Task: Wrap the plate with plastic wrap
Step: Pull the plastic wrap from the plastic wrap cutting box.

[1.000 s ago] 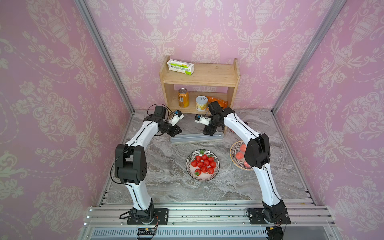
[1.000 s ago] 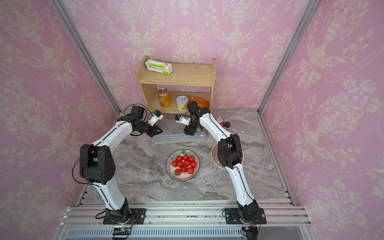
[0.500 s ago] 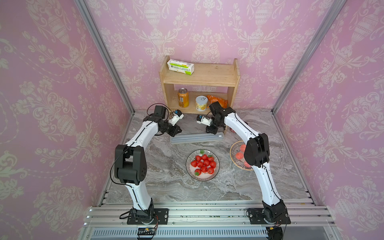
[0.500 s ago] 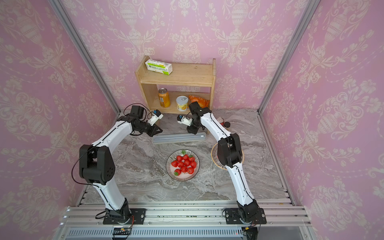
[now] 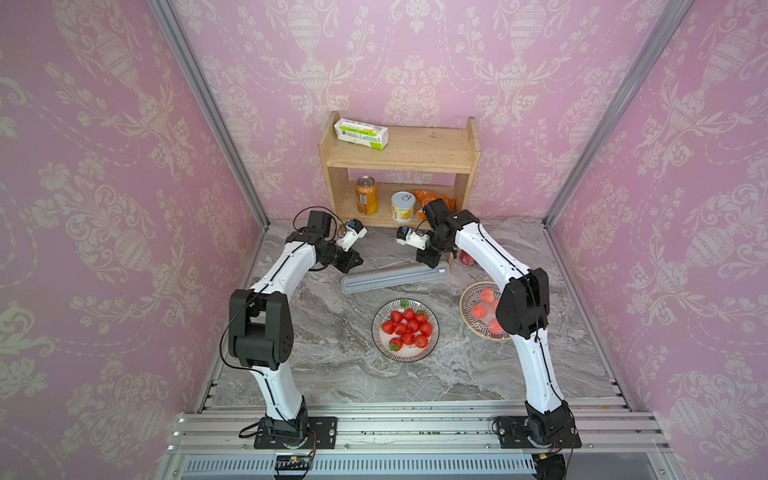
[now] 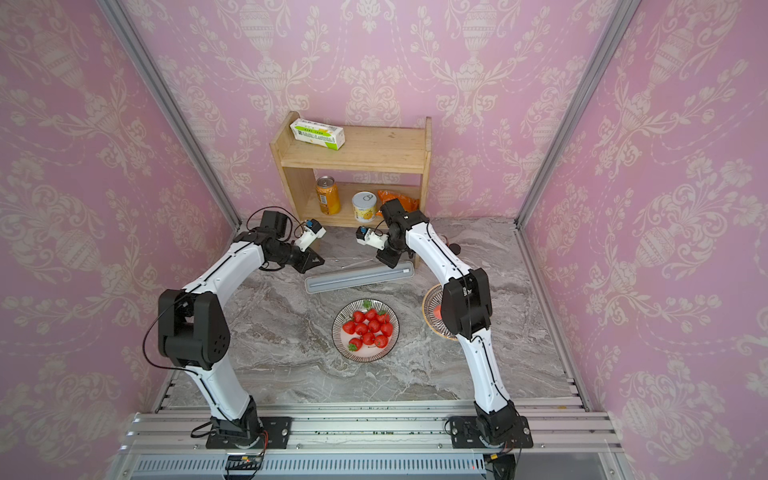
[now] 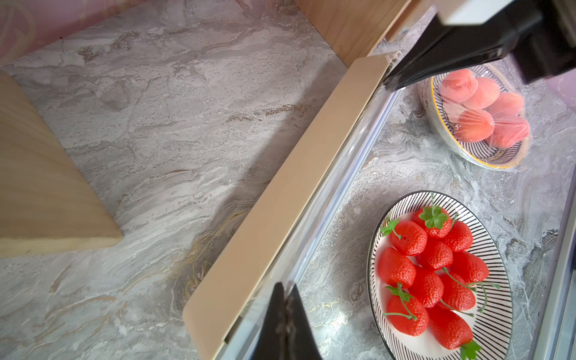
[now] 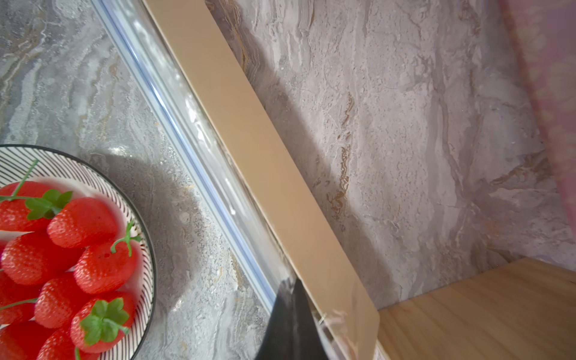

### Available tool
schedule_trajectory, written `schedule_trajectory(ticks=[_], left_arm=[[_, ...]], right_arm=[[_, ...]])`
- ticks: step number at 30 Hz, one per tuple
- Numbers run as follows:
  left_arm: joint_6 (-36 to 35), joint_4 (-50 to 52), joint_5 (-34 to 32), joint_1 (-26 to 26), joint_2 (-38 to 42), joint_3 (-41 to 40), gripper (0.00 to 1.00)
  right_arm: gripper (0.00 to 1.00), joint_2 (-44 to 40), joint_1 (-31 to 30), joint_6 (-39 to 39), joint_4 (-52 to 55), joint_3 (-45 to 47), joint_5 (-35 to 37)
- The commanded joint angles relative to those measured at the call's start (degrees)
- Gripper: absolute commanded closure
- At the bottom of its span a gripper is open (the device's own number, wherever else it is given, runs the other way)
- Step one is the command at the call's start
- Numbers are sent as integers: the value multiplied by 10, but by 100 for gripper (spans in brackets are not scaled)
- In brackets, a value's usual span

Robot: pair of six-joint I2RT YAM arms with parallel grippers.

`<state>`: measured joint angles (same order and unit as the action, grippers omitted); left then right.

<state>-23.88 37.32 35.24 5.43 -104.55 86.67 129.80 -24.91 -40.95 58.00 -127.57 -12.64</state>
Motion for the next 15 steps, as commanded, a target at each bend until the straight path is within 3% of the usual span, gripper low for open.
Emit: schedule_trajectory(ticks=[1,15], left_arm=[[0,6,3,-7,30,-2,100],[9,-1,19,-8,55,-3,100]], right_arm=[[100,-51,-6,-11,5,7,-3],[100,-76,-16,-6,29,9,21]])
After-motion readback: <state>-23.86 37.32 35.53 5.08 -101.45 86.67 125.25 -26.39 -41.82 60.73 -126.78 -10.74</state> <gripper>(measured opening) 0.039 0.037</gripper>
